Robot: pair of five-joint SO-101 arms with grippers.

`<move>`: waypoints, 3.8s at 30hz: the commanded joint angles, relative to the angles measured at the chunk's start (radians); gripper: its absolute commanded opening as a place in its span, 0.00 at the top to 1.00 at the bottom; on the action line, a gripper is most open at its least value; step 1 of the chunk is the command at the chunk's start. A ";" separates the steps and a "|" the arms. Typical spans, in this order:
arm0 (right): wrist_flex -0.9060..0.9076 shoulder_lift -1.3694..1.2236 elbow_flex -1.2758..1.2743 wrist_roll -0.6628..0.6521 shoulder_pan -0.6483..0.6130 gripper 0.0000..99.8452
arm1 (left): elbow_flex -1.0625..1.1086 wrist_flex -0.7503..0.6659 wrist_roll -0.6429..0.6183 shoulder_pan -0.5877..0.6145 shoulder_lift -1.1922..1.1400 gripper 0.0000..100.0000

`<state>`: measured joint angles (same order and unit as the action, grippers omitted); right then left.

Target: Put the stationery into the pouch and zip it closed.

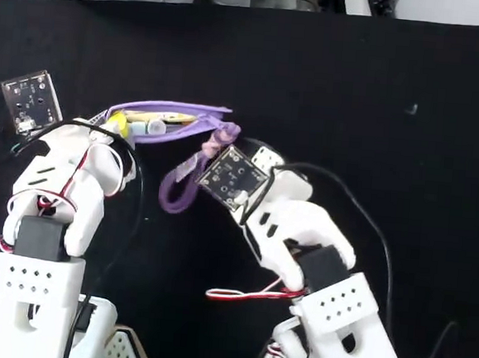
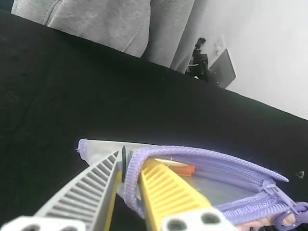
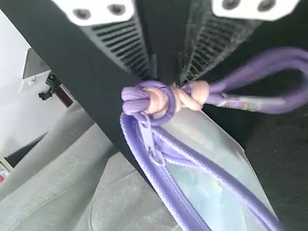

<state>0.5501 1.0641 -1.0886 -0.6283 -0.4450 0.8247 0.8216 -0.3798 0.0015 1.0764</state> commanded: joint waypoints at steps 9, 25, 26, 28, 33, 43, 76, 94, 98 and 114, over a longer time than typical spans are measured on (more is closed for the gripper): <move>-0.032 0.030 -0.010 0.241 0.011 0.77 | 0.007 -0.003 0.009 -0.015 -0.025 0.97; -0.267 0.038 -0.153 0.358 0.015 0.77 | 0.007 -0.002 0.011 -0.015 -0.025 0.97; -0.264 0.050 -0.159 0.358 0.015 0.77 | 0.007 -0.002 0.011 -0.015 -0.025 0.97; -0.259 0.097 -0.180 0.361 0.015 0.77 | 0.007 -0.002 0.011 -0.015 -0.025 0.97; -0.265 0.302 -0.285 0.420 0.011 0.77 | 0.007 -0.002 0.011 -0.015 -0.025 0.97; -0.318 0.522 -0.420 0.494 0.009 0.77 | 0.007 -0.002 0.011 -0.015 -0.025 0.97; -0.559 0.031 -0.289 0.549 -0.011 0.83 | 0.007 -0.002 0.009 -0.016 -0.025 0.97; -0.551 0.031 -0.259 0.552 0.021 0.98 | 0.007 -0.002 0.009 -0.016 -0.025 0.97; -0.457 0.033 -0.214 0.554 0.023 0.99 | 0.007 -0.002 0.009 -0.015 -0.025 0.97; 0.117 0.024 0.282 0.551 0.023 0.99 | -0.101 0.008 0.011 -0.015 -0.015 0.87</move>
<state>0.5854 1.0948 -0.9720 -0.0852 -0.4358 0.8293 0.8309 -0.3767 -0.0031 1.0533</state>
